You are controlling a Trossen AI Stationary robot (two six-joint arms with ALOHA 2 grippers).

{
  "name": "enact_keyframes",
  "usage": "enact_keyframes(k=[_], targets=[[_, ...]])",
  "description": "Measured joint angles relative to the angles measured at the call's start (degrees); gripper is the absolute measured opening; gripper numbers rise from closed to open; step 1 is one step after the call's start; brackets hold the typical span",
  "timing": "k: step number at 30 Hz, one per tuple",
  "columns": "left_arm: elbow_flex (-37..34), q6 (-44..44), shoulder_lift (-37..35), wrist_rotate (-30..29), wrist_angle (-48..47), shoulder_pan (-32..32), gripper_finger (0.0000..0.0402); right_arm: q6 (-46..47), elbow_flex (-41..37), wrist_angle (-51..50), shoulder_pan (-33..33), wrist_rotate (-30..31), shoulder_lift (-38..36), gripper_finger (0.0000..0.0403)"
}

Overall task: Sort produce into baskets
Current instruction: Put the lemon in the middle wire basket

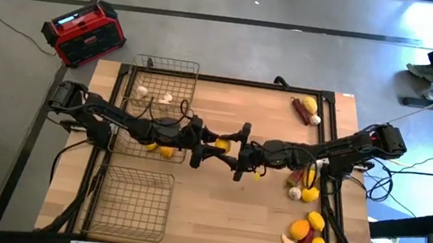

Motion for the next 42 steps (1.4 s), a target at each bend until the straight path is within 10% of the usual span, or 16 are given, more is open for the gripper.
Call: enact_keyframes(k=[14, 26, 42], targets=[[-0.07, 6.06, -11.16, -2.49, -17.66, -0.63, 0.0263, -0.7, 0.02, -12.83, 13.04, 29.11, -6.11, 0.0318], [-0.05, 5.63, -30.23, -9.94, -50.56, -0.66, 0.0264, 35.13, -0.04, -43.56, 13.19, 21.46, -6.38, 0.0318], [-0.38, -5.54, -36.41, -11.06, -86.25, 0.04, 0.0266, 38.37, -0.07, -49.16, 9.91, 21.32, -6.38, 0.0318]])
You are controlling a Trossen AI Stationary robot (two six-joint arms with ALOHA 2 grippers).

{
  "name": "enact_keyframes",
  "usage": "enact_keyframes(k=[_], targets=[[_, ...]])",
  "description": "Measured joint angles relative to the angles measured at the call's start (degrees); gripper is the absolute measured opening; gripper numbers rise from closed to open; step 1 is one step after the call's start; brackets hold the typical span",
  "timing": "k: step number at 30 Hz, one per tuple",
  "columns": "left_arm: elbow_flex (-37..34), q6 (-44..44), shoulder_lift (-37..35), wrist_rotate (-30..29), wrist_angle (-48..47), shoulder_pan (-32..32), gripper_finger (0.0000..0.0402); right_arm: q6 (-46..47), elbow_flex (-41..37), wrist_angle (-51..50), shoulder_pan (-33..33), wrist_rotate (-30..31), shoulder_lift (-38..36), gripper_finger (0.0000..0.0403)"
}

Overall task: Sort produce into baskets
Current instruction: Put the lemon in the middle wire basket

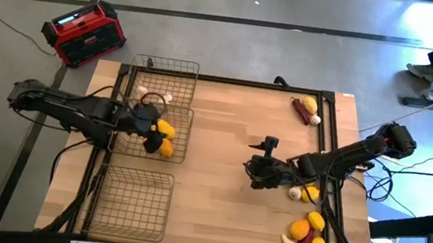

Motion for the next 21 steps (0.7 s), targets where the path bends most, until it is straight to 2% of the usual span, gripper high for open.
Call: enact_keyframes(k=[9, 14, 21], targets=[[0.0, -6.02, 6.59, -2.37, -5.35, 1.91, 0.0266, -0.02, 0.0, 0.15, 0.02, -0.46, 0.02, 0.0318], [-0.02, -5.53, 11.32, 0.88, -5.53, 4.3, 0.0266, -0.04, 0.0, 0.06, 0.04, -0.46, 0.02, 0.0318], [-0.02, -5.37, 16.35, 1.73, -7.13, 7.13, 0.0266, -0.05, 0.0, 0.02, 0.04, -0.46, 0.04, 0.0318]])
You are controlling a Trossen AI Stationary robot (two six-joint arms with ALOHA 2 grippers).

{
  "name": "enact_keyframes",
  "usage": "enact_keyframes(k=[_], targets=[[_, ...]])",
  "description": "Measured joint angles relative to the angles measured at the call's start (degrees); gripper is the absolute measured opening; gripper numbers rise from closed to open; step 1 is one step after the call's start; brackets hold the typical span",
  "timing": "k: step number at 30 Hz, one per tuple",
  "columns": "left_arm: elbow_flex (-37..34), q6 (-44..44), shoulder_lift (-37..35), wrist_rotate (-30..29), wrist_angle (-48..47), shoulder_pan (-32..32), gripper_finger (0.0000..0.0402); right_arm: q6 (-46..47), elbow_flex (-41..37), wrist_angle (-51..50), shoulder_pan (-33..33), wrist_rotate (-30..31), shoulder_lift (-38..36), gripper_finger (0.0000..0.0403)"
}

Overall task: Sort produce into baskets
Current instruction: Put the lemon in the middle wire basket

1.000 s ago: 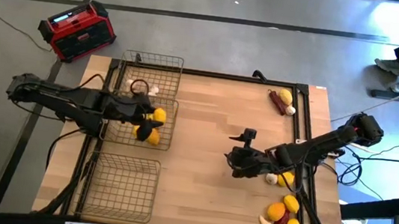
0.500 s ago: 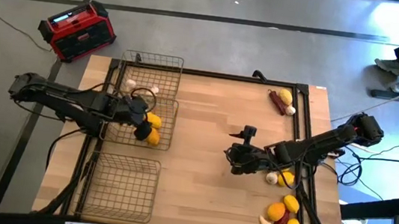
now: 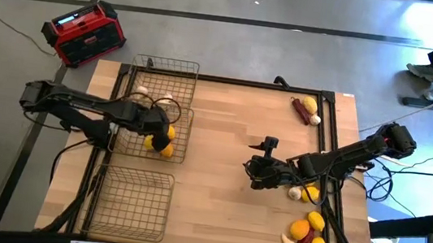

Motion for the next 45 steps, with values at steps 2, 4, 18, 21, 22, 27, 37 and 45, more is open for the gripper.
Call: enact_keyframes(k=[2, 4, 18, 21, 22, 27, 37, 45], targets=[[0.0, 0.08, 1.0, 1.21, 0.01, 0.47, 0.0267, 0.01, 0.0, 0.0, 0.0, 0.0, 0.0, 0.0318], [0.0, 0.24, 2.03, 2.34, 0.37, 0.7, 0.0267, 0.17, 0.0, -0.02, 0.0, 0.0, 0.0, 0.0318], [0.0, 2.75, 7.01, 3.51, 0.96, 0.7, 0.0267, 0.29, 0.0, 0.0, 0.02, -0.13, 0.0, 0.0318], [0.0, 3.68, 7.12, 2.98, 1.14, 0.54, 0.0277, 0.29, -0.02, 0.0, 0.02, -0.15, 0.02, 0.0318], [0.0, 3.96, 7.12, 2.92, 1.14, 0.55, 0.0284, 0.31, 0.0, 0.0, 0.02, -0.15, 0.02, 0.0318], [0.0, 4.35, 7.14, 2.9, 1.14, 0.59, 0.0324, 0.34, 0.0, 0.02, 0.02, -0.15, 0.02, 0.0318], [1.72, 5.87, 4.41, 2.82, 0.27, 0.52, 0.0335, 0.36, -0.02, 0.07, 0.02, -0.23, 0.02, 0.0319], [5.01, 6.1, -2.34, 2.58, 1.1, -0.02, 0.0335, 0.49, -0.02, 1.19, 0.04, -5.58, 0.02, 0.0319]])
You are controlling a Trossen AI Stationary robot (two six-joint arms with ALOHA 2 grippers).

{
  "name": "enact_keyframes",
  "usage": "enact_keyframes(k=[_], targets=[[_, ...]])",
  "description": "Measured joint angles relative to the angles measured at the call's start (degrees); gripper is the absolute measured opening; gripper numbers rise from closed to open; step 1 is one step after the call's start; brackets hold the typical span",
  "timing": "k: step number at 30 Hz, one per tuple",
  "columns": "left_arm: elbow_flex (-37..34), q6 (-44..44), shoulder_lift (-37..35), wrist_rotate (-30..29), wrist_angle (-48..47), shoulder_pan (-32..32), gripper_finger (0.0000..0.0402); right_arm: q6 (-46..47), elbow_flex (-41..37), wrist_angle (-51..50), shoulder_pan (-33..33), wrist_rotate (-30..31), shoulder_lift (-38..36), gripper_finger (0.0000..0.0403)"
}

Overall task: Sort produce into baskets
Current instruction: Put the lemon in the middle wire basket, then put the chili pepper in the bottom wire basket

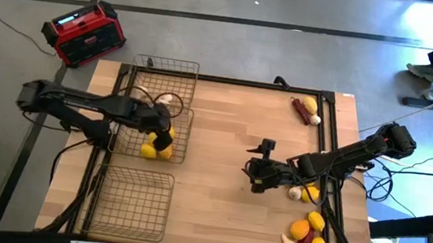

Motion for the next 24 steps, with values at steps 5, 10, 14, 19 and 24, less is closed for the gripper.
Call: enact_keyframes(k=[5, 10, 14, 19, 24], targets=[[-0.43, 2.51, -3.2, -3.2, 11.97, -2.78, 0.0336, 0.75, 0.01, 0.65, 0.0, -3.1, 0.0, 0.0319], [-1.33, 7.61, -2.06, -3.99, 26.91, -6.24, 0.0336, 2.75, -0.01, 0.26, -0.6, 2.13, 0.0, 0.0319], [-1.33, 10.43, 0.68, -4.22, 36.29, -8.94, 0.0336, 4.16, -0.01, -1.41, -2.89, 6.38, -0.07, 0.0319], [-1.38, 12.46, 4.65, -4.21, 42.36, -11.55, 0.0336, 7.03, -0.01, -8.52, -9.62, 8.62, -0.07, 0.0319], [-1.42, 12.81, 7.85, -4.22, 43.7, -12.38, 0.0336, 7.8, -0.01, -17.01, -19.36, 8.55, -0.09, 0.0319]])
